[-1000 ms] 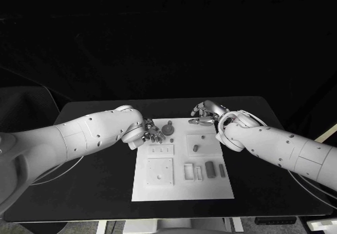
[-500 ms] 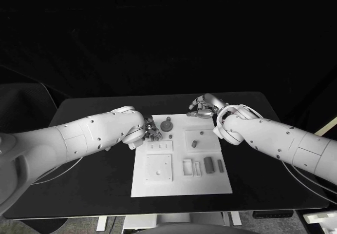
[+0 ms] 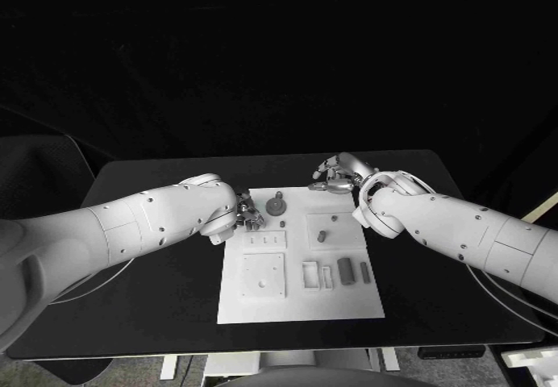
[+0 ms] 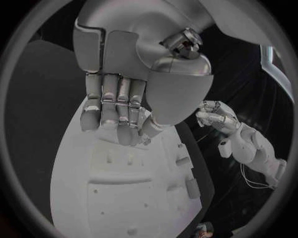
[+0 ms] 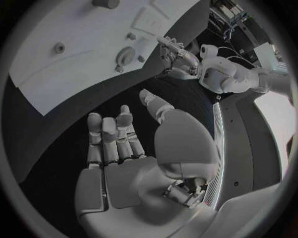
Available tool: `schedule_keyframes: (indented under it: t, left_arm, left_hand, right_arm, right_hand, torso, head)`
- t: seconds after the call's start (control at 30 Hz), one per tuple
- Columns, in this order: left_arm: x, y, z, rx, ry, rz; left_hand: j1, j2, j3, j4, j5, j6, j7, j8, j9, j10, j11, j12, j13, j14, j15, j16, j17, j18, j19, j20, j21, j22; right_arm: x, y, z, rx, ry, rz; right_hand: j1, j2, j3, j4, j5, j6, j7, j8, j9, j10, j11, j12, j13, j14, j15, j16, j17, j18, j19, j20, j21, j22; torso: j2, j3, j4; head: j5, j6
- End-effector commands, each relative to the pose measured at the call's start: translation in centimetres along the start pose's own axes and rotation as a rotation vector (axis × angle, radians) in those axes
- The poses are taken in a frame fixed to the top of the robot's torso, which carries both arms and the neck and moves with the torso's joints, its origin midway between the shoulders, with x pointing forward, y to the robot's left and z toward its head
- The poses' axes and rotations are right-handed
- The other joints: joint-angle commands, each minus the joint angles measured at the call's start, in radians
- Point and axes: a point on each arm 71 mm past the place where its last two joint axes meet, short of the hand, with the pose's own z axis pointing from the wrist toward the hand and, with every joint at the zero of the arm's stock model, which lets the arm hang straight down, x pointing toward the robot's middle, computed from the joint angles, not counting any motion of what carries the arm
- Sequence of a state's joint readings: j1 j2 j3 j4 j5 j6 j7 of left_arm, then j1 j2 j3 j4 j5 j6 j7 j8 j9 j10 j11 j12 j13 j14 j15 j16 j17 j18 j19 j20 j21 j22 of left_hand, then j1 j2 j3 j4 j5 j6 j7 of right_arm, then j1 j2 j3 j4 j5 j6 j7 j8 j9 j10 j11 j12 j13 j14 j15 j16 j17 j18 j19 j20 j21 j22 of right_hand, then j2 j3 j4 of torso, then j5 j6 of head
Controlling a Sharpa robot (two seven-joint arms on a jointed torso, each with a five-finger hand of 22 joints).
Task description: Assemble the parts on the task board
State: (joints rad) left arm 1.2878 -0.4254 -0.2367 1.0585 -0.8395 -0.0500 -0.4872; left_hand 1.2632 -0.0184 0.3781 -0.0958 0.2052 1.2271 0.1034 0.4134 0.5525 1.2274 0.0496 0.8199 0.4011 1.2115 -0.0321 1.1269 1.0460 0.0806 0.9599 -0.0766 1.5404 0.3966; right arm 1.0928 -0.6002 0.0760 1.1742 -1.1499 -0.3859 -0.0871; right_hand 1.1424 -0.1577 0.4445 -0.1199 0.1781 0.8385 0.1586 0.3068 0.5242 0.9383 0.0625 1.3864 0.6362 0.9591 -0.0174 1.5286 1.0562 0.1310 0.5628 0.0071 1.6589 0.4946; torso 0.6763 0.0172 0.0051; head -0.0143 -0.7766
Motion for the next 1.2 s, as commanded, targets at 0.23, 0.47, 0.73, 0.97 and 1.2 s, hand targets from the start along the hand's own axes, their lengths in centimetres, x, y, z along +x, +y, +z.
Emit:
schedule_keyframes:
  t: [0.23, 0.47, 0.73, 0.97, 1.2]
  left_arm:
    - [-0.6, 0.5, 0.1, 0.013, -0.022, -0.049]
    - [-1.9, 2.7, -0.2, 0.014, -0.062, -0.145]
    - [-4.8, 7.1, -1.2, -0.019, -0.137, -0.194]
    - [-6.7, 10.4, -2.0, -0.033, -0.193, -0.225]
    - [-8.5, 13.0, -2.8, 0.018, -0.246, -0.225]
  left_hand:
    - [0.023, 0.01, 0.024, -0.02, 0.003, 0.001, -0.002, -0.001, 0.001, 0.003, 0.003, -0.002, -0.001, 0.007, -0.002, 0.005, 0.001, 0.064, 0.008, 0.001, 0.005, 0.001]
    - [-0.003, -0.02, 0.016, -0.012, -0.005, -0.007, 0.001, -0.007, -0.001, 0.001, 0.007, -0.014, -0.008, 0.008, -0.003, 0.005, 0.001, 0.063, 0.01, 0.002, 0.009, 0.003]
    - [-0.105, -0.121, -0.051, 0.005, 0.001, -0.113, 0.031, -0.072, -0.03, -0.042, 0.025, -0.064, -0.03, 0.0, 0.0, -0.014, -0.009, 0.064, -0.003, 0.003, 0.0, -0.004]
    - [-0.115, -0.135, -0.065, 0.001, 0.003, -0.134, 0.035, -0.082, -0.035, -0.058, 0.031, -0.076, -0.034, -0.001, 0.0, -0.018, -0.011, 0.065, -0.005, 0.003, -0.002, -0.006]
    - [-0.096, -0.135, -0.081, -0.019, 0.024, -0.15, 0.029, -0.082, -0.043, -0.09, 0.044, -0.111, -0.048, -0.063, 0.026, -0.1, -0.057, 0.051, -0.067, 0.015, -0.068, -0.037]
  right_arm:
    - [0.0, 0.1, 0.0, -0.01, 0.009, 0.004]
    - [-0.1, -0.1, -0.1, -0.007, 0.009, 0.006]
    - [-0.3, -0.3, -0.3, -0.007, 0.012, 0.006]
    - [-0.4, -0.6, -0.3, -0.005, 0.013, 0.009]
    - [-0.4, -0.6, -0.3, -0.008, 0.016, 0.011]
  right_hand:
    - [0.002, 0.01, 0.0, 0.005, 0.004, 0.0, 0.005, 0.006, 0.001, 0.0, 0.0, 0.0, -0.001, -0.007, -0.002, -0.004, -0.001, 0.009, -0.007, 0.002, 0.093, -0.001]
    - [0.002, 0.011, 0.0, 0.005, 0.004, 0.001, 0.005, 0.006, 0.001, 0.0, 0.0, 0.0, -0.001, -0.007, -0.002, -0.004, -0.001, 0.009, -0.007, 0.002, 0.094, -0.001]
    - [0.002, 0.011, 0.0, 0.005, 0.004, 0.001, 0.005, 0.006, 0.001, 0.001, 0.0, 0.0, -0.001, -0.007, -0.002, -0.004, -0.001, 0.009, -0.007, 0.002, 0.094, -0.001]
    - [0.002, 0.011, 0.001, 0.005, 0.004, 0.001, 0.005, 0.007, 0.001, 0.001, 0.0, 0.0, -0.001, -0.007, -0.002, -0.004, -0.001, 0.009, -0.007, 0.002, 0.094, -0.001]
    - [0.002, 0.012, 0.001, 0.006, 0.005, 0.001, 0.005, 0.007, 0.001, 0.001, 0.0, 0.0, -0.001, -0.007, -0.002, -0.004, -0.001, 0.009, -0.007, 0.002, 0.094, -0.001]
  torso:
    - [-0.001, 0.0, -0.0001]
    - [-0.001, 0.0003, -0.0001]
    - [-0.002, 0.001, 0.0018]
    - [-0.002, -0.0006, 0.0019]
    - [-0.001, -0.0023, 0.0012]
  head:
    - [0.005, 0.012]
    - [0.01, 0.022]
    - [0.026, 0.044]
    - [0.037, 0.052]
    - [0.063, 0.063]
